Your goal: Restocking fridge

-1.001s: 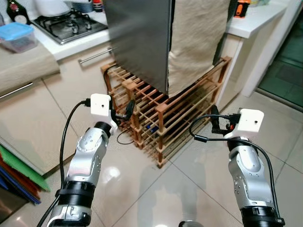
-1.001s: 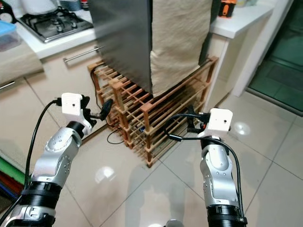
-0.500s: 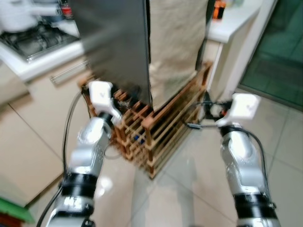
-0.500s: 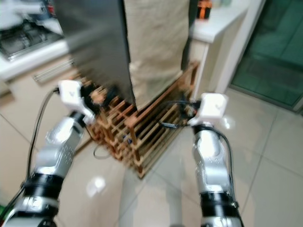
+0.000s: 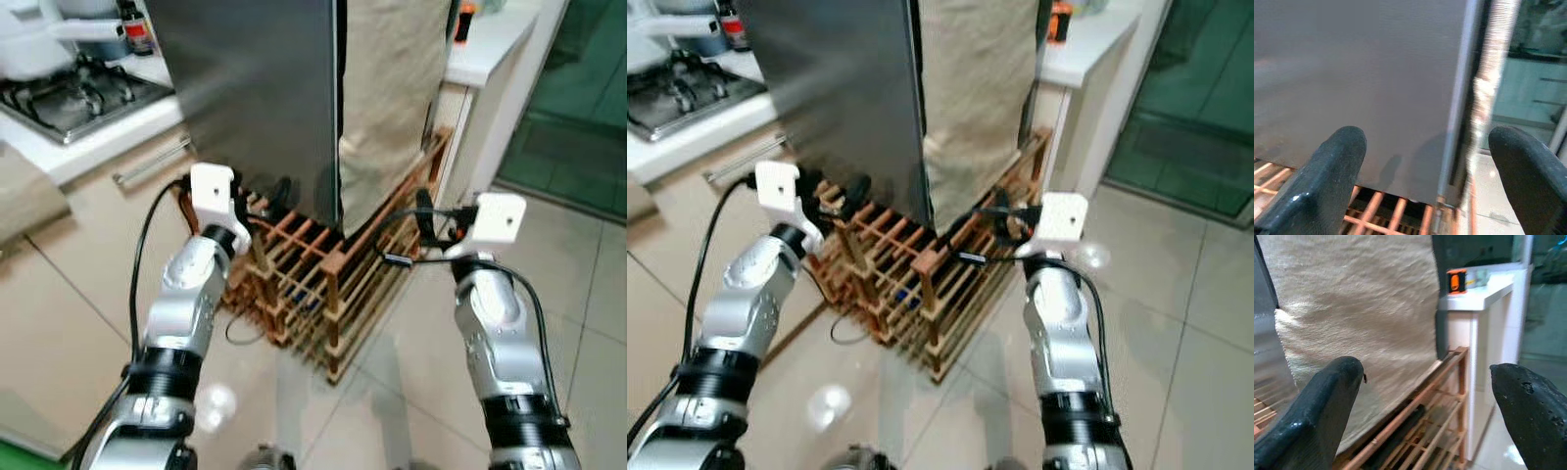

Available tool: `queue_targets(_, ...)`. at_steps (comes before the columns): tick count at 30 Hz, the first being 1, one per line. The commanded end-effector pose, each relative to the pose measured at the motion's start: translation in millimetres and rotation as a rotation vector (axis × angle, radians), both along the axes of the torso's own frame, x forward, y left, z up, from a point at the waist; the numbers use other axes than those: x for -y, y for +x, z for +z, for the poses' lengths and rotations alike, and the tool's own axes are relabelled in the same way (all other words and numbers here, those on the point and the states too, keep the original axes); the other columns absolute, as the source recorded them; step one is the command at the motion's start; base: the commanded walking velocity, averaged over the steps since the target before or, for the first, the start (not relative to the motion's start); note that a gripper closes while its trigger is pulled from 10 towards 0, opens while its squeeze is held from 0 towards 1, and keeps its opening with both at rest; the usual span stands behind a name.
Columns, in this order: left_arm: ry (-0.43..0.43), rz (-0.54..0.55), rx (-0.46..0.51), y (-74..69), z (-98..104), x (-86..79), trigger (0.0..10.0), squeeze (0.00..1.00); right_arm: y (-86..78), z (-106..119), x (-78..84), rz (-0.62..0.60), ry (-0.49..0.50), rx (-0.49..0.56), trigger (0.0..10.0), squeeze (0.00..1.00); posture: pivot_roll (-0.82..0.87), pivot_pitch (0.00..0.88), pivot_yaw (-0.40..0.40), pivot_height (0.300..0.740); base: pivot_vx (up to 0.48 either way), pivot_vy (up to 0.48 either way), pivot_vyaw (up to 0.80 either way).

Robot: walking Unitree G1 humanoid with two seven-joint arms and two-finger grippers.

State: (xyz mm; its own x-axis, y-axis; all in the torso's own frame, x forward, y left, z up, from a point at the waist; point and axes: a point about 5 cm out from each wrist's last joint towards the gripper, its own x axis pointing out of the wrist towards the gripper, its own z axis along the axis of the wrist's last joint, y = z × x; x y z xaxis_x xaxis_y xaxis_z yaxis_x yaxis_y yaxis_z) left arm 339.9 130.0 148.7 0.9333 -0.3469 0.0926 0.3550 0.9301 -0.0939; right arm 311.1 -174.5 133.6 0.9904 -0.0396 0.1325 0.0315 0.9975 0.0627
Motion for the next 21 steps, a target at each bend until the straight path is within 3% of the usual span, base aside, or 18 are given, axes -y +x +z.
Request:
queue_targets(1,0.024,-0.013,0.014,1.3,3,5.8,10.0,0.0,0.6,3,0.8,-0.004,-0.011,0.014,10.0,0.0,-0.17,0.0,0.087,0.683,0.0,0.0,0.0)
queue_targets(14,0.016,0.061,-0.04,3.3,-6,-4.3,10.0,0.0,-3.3,-4,-0.4,0.015,-0.004,-0.016,10.0,0.0,-0.17,0.0,0.087,0.683,0.0,0.0,-0.6)
queue_targets(17,0.006,0.071,-0.048,4.8,-5,-4.9,10.0,0.0,-3.2,-3,-1.5,0.02,-0.013,-0.009,10.0,0.0,-0.17,0.0,0.088,0.683,0.0,0.437,-0.61)
queue_targets(21,0.032,0.062,-0.023,6.7,0,-2.7,10.0,0.0,-4.2,0,-4.5,0.037,-0.018,0.015,10.0,0.0,-0.18,0.0,0.085,0.683,0.063,0.434,0.0)
